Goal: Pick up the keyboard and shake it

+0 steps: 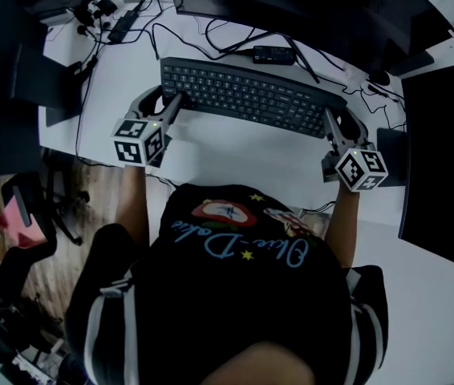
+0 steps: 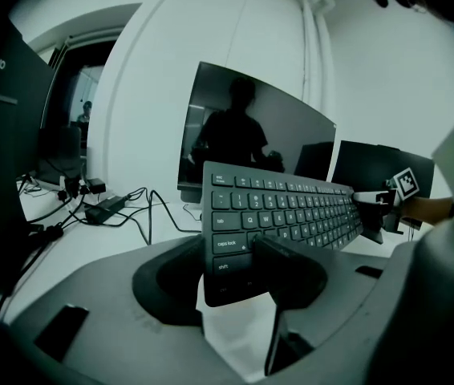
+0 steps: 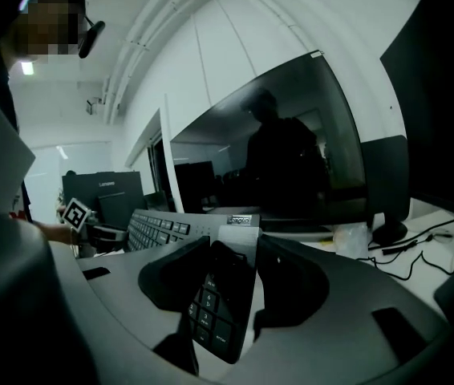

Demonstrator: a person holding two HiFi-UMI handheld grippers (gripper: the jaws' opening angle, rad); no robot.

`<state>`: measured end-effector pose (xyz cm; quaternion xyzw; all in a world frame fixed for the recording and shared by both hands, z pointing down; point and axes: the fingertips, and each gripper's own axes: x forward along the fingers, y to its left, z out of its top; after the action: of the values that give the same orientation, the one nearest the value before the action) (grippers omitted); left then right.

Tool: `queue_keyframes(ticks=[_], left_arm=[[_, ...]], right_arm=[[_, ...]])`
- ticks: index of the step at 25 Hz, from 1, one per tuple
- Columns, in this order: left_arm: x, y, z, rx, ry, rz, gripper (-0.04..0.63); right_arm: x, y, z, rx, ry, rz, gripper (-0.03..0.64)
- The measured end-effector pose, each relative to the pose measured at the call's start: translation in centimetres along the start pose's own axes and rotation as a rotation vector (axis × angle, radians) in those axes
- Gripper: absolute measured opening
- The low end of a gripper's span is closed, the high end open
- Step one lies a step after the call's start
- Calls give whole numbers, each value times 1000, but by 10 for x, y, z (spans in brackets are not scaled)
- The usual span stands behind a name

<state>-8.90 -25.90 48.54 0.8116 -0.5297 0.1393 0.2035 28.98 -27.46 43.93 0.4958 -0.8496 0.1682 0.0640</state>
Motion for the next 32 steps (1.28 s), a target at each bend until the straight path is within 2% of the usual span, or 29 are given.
queue_keyframes(ticks=[10, 19, 32], left_arm=[[-21, 0, 57, 67, -159, 35, 179], [-47, -6, 116, 165, -332, 76, 179], [-56, -12, 135, 200, -431, 96, 183]], right_arm=[[-14, 22, 64, -127, -173, -7, 176], [-33, 38, 118, -203, -361, -4, 176], [-55, 52, 142, -331, -482, -14, 176]])
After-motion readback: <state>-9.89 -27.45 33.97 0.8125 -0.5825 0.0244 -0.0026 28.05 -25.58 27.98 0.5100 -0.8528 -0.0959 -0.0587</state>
